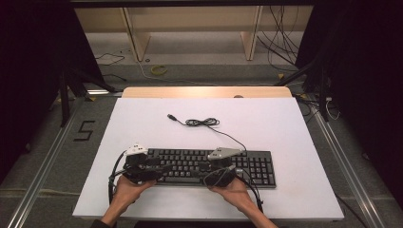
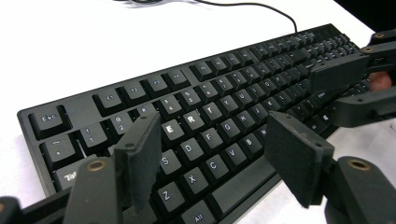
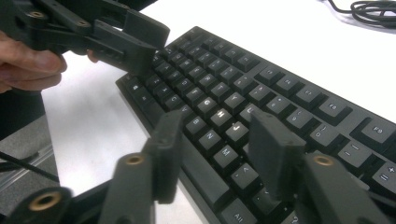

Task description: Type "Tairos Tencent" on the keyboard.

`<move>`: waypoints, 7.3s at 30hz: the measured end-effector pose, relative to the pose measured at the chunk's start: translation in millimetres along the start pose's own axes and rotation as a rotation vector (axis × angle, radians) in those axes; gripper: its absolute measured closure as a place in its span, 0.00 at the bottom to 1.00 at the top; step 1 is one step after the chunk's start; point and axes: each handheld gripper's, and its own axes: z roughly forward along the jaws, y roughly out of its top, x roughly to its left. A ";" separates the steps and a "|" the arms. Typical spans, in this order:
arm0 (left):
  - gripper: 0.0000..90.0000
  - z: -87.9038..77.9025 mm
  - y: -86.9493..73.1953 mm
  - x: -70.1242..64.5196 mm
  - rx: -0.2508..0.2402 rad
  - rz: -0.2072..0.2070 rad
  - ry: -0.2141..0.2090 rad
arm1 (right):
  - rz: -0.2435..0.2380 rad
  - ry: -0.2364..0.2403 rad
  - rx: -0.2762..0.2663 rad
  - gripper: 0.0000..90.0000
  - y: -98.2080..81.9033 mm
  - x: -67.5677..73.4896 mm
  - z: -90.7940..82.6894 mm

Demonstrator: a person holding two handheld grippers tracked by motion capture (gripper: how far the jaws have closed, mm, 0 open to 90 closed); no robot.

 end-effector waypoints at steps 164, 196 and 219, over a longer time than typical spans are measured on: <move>0.66 24.8 18.5 -7.7 -0.024 0.073 -0.060 | 0.040 -0.119 -0.142 0.32 -41.3 -26.6 -86.7; 0.29 -21.2 -19.6 -15.5 -0.157 0.101 -0.144 | 0.043 -0.165 -0.188 0.32 -66.2 -33.5 -117.0; 0.26 -25.3 -27.7 -15.5 -0.182 0.101 -0.139 | 0.043 -0.177 -0.197 0.32 -73.6 -34.4 -121.5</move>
